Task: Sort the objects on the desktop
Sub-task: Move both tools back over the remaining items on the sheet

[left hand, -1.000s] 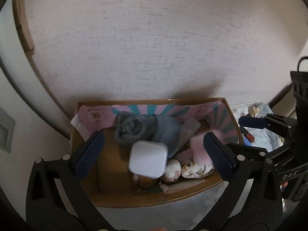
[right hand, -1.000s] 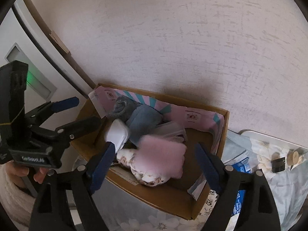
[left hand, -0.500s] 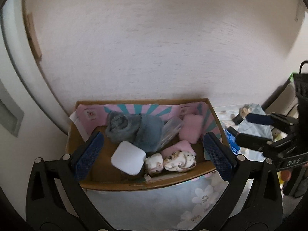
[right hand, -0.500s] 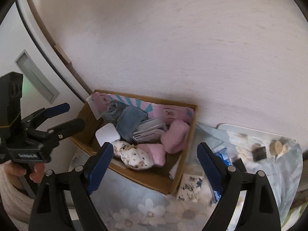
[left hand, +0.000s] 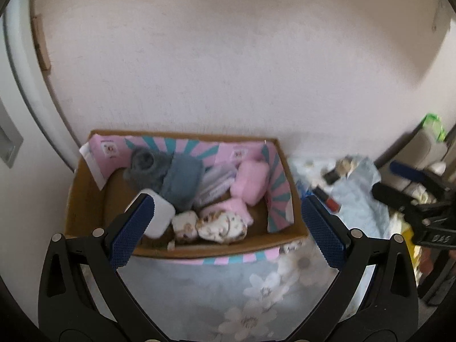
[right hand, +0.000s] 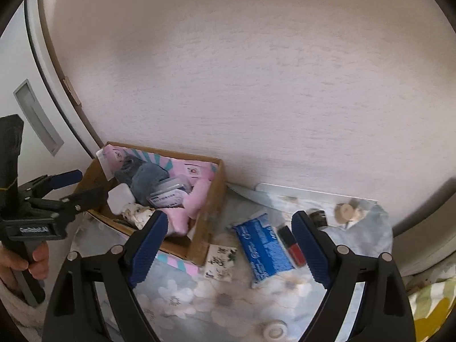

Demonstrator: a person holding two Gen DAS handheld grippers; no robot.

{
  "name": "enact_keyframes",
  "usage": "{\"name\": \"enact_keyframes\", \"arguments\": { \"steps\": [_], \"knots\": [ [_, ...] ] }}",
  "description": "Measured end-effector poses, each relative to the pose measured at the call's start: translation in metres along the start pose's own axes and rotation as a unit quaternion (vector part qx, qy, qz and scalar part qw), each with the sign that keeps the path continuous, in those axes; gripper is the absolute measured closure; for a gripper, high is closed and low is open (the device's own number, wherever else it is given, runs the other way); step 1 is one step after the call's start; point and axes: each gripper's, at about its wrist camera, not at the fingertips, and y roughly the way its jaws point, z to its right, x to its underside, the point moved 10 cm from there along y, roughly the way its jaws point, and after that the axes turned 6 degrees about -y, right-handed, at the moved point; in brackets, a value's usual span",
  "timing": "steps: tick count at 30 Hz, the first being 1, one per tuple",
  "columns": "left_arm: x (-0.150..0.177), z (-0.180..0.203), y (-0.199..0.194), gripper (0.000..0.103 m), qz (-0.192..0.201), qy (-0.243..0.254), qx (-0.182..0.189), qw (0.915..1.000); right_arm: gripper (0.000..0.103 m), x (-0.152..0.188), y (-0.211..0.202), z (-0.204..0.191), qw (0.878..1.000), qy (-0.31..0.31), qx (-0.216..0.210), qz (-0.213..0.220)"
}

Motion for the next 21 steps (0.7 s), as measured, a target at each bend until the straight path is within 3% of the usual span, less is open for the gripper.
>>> {"name": "enact_keyframes", "arguments": {
  "steps": [5,9,18,21],
  "knots": [
    [0.003,0.01,-0.004,0.001,0.025,0.015,-0.047,0.9985,0.016,0.007,-0.015,0.02,1.0,0.008,0.02,0.021],
    [0.006,0.012,-0.001,0.001,0.03,0.012,-0.069,0.9971,0.016,0.007,-0.032,0.034,0.997,0.019,0.027,0.069],
    [0.016,0.017,0.002,0.001,0.012,0.005,-0.093,0.9956,0.016,0.022,-0.043,0.066,0.996,0.037,0.047,0.072],
    [0.019,0.029,-0.005,0.001,0.023,0.012,-0.076,0.9968,0.016,0.028,-0.055,0.082,0.993,0.057,0.038,0.091]
  ]
}}
